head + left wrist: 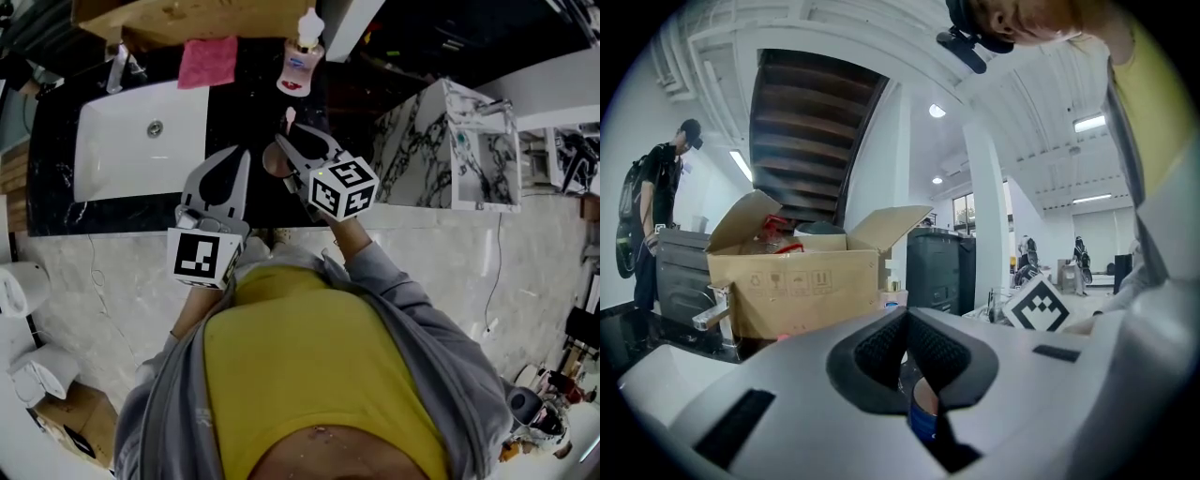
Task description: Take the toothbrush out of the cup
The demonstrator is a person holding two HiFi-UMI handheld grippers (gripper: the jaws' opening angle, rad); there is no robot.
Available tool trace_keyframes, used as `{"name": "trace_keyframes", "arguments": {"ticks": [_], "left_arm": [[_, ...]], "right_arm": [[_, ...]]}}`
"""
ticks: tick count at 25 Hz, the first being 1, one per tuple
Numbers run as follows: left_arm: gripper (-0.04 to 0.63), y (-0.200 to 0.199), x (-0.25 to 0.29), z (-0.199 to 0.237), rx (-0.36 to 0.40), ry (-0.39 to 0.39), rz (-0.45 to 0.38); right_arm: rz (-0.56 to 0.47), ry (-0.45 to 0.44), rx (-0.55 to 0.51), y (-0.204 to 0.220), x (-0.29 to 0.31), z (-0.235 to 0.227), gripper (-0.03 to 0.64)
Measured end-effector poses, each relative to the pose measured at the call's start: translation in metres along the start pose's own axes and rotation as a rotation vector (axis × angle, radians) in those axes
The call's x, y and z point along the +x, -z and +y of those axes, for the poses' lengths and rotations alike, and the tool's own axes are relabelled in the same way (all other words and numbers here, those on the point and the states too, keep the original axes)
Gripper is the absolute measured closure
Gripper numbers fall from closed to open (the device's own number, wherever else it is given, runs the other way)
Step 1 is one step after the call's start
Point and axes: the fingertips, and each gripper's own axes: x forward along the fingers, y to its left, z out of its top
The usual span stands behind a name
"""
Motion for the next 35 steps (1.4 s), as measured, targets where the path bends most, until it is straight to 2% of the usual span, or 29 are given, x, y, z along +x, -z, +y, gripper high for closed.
{"name": "trace_keyframes", "arguments": {"ticks": [2, 7, 10, 17, 29, 35], "left_arm": [[0.595, 0.001, 0.000, 0.000, 0.001, 0.004, 0.006], [0.595, 0.001, 0.000, -0.002, 0.004, 0.014, 0.006], [0.595, 0.001, -0.001, -0.003, 0.003, 0.015, 0.003], [0.595, -0.005, -0.002, -0.003, 0.007, 0.018, -0.016], [0.595, -0.023, -0.001, -0.001, 0.023, 0.028, -0.056], [0.595, -0.038, -0.001, 0.001, 0.043, 0.026, -0.089]], "right_arm": [[0.009, -0.017, 0.017, 0.001, 0.000, 0.000, 0.506], [0.015, -0.029, 0.030, -0.002, -0.001, -0.002, 0.582], [0.005, -0.044, 0.074, -0.005, -0.003, -0.002, 0.594], [-0.053, -0.054, 0.053, -0.033, -0.012, 0.011, 0.595], [-0.254, -0.019, -0.137, -0.126, -0.057, 0.058, 0.595], [-0.329, 0.075, -0.255, -0.155, -0.085, 0.075, 0.595]]}}
